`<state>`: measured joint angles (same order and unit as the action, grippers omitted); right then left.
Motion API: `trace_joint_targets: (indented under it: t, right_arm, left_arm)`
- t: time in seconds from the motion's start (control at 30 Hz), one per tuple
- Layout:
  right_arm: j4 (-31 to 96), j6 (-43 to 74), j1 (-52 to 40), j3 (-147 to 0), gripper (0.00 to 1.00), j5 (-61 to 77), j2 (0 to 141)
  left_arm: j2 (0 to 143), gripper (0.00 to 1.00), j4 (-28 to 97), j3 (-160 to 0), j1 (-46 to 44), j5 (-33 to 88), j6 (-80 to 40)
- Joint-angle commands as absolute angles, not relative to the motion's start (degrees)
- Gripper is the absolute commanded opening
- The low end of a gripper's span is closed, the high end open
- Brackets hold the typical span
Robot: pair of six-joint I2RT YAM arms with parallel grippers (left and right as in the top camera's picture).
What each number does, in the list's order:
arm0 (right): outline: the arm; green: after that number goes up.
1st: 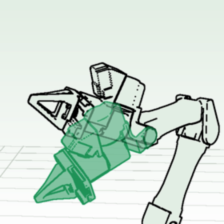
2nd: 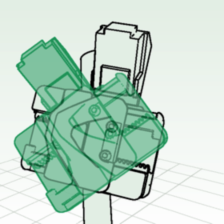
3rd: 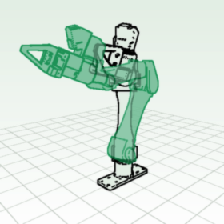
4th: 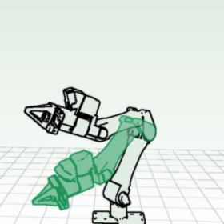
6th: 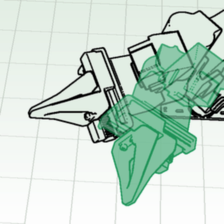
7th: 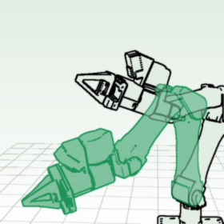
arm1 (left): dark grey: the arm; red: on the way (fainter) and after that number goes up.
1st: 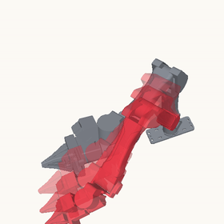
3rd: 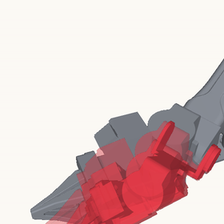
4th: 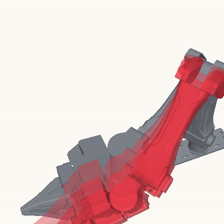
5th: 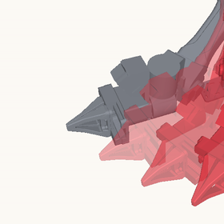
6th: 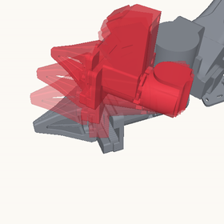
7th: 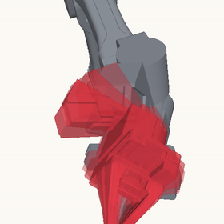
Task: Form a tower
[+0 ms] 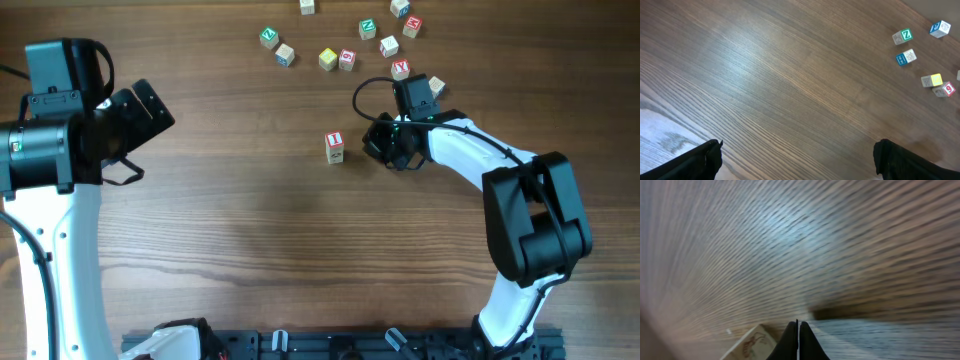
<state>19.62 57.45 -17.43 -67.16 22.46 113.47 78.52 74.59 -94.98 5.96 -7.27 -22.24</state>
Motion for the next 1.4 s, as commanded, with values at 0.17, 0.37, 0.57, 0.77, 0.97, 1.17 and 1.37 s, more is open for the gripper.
trace_joint_targets:
  t: [0.17, 0.37, 0.57, 0.77, 0.97, 1.17, 1.37]
  right_arm:
    - [18.15, 59.16, -17.52, -66.72, 0.04, 30.44, 114.91]
    - [17.28, 62.13, -19.55, -66.72, 0.04, 30.55, 114.91]
    - [17.17, 63.13, -19.86, -66.72, 0.04, 29.67, 114.91]
    - [17.39, 63.16, -20.21, -66.72, 0.04, 29.91, 114.91]
    - [18.09, 63.16, -20.21, -66.72, 0.04, 30.15, 114.91]
    - [18.87, 63.16, -20.21, -66.72, 0.04, 30.59, 114.91]
    - [18.85, 63.18, -20.21, -66.72, 0.04, 31.05, 114.91]
  left_arm:
    - [77.69, 1.00, 74.43, -94.91, 6.17, -7.57, -22.81]
    - [77.69, 1.00, 74.43, -94.91, 6.17, -7.57, -22.79]
    - [77.69, 1.00, 74.43, -94.91, 6.17, -7.57, -22.81]
    - [77.69, 1.00, 74.43, -94.91, 6.17, -7.57, -22.79]
    - [77.69, 1.00, 74.43, -94.91, 6.17, -7.57, -22.81]
    - [77.69, 1.00, 74.43, -94.91, 6.17, -7.57, -22.79]
    - [77.69, 1.00, 74.43, -94.91, 6.17, -7.57, -22.79]
